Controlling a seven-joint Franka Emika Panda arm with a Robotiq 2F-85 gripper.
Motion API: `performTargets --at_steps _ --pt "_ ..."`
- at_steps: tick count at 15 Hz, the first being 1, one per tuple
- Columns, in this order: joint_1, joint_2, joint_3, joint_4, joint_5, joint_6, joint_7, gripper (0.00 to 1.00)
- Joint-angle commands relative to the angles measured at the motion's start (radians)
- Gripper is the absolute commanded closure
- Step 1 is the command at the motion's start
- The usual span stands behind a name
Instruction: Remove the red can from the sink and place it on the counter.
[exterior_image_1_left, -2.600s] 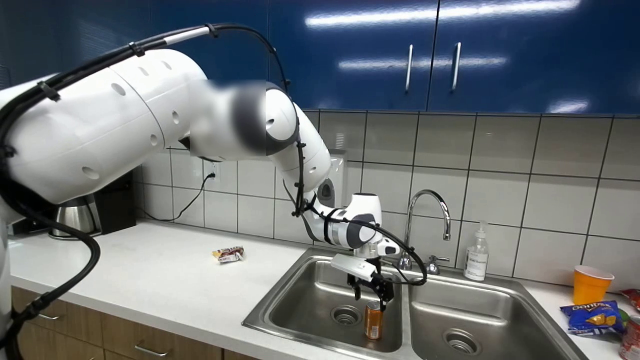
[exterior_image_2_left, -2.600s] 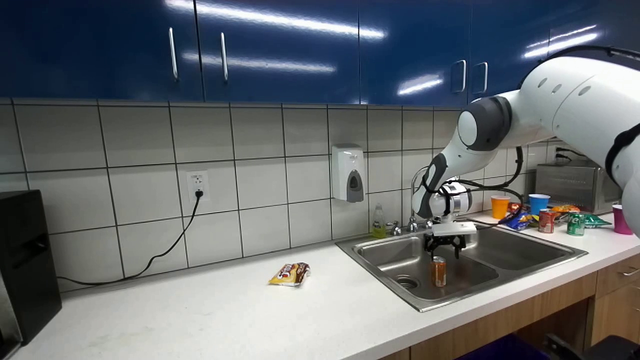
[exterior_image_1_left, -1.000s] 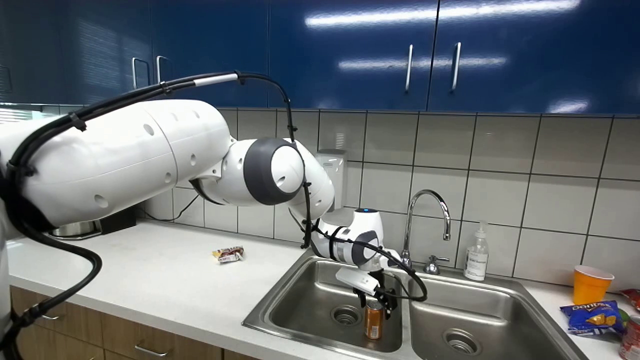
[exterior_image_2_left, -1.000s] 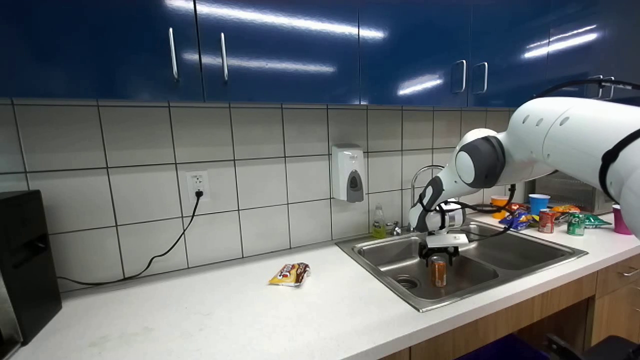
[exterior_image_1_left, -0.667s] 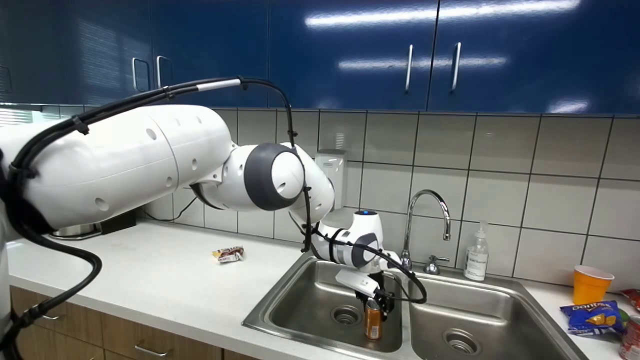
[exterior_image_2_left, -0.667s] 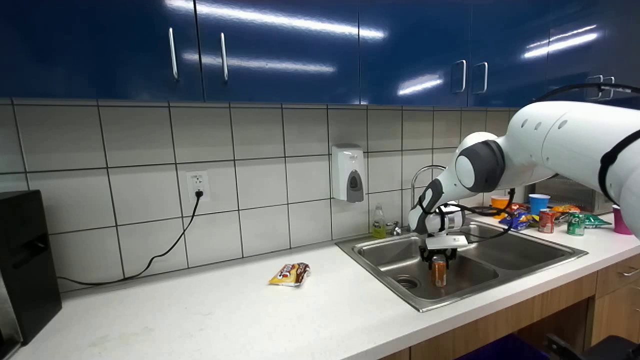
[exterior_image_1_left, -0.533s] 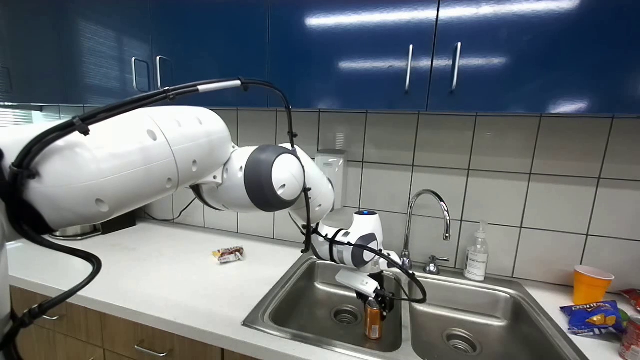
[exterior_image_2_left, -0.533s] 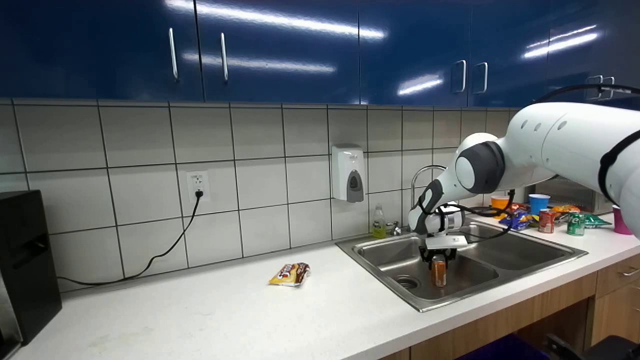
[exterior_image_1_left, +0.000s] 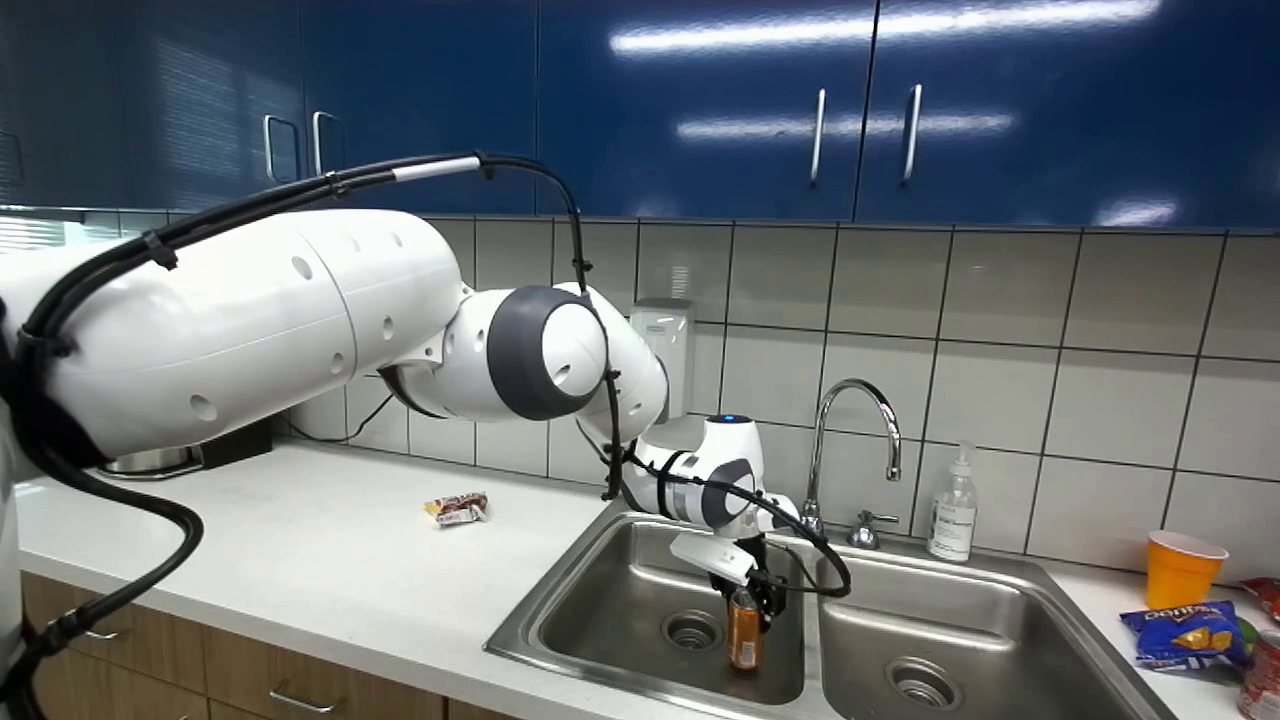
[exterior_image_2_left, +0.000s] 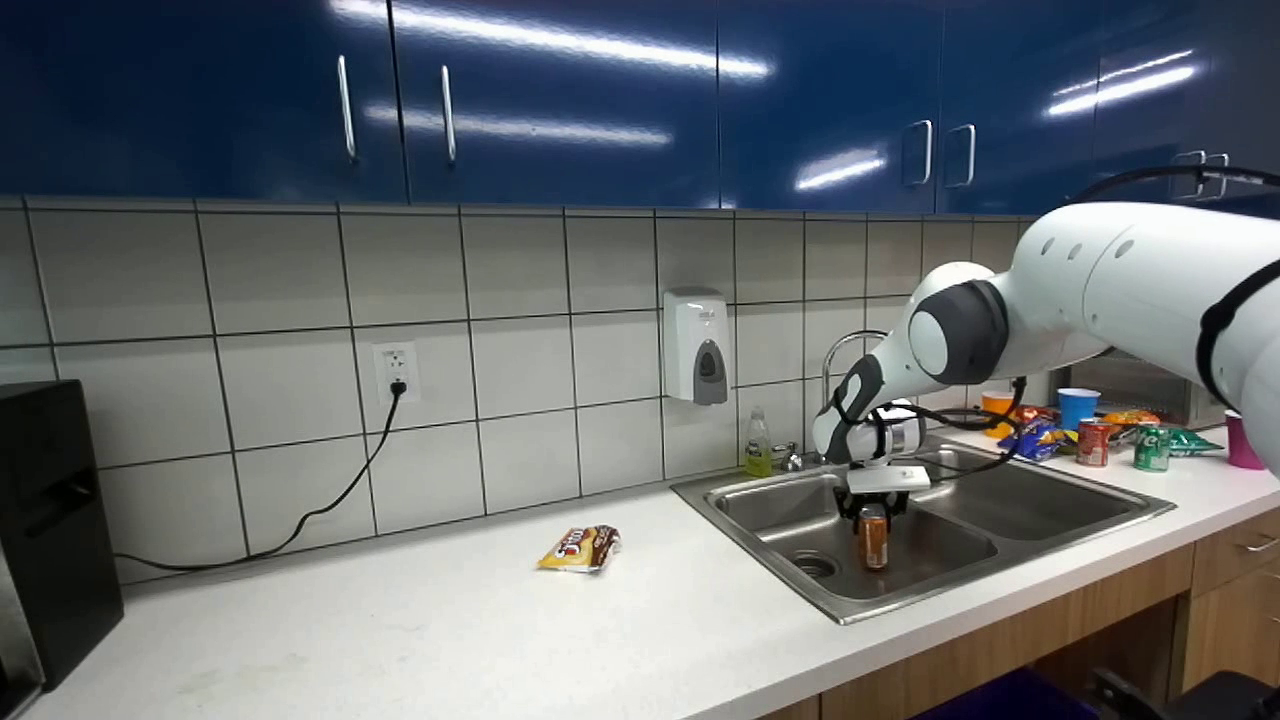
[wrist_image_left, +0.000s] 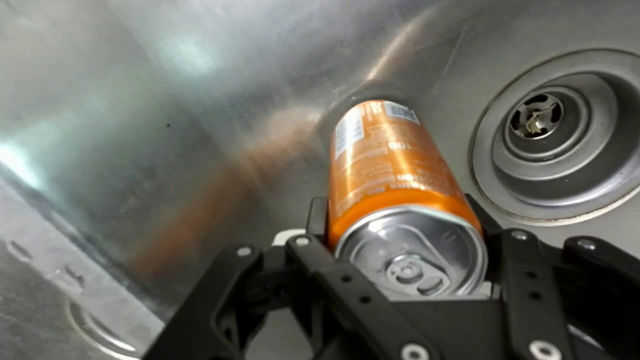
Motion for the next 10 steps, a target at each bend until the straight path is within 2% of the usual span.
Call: performTargets --at_steps 1,5,10 --pt "0.018 -0.081 0.005 -0.058 0.005 -0.032 0.004 0.62" --pt "0.041 -0.132 0.003 -0.101 0.002 -0.033 0.001 0.62" --pt "0.073 -0.241 0.006 -0.241 0.002 -0.011 -0.012 0.62"
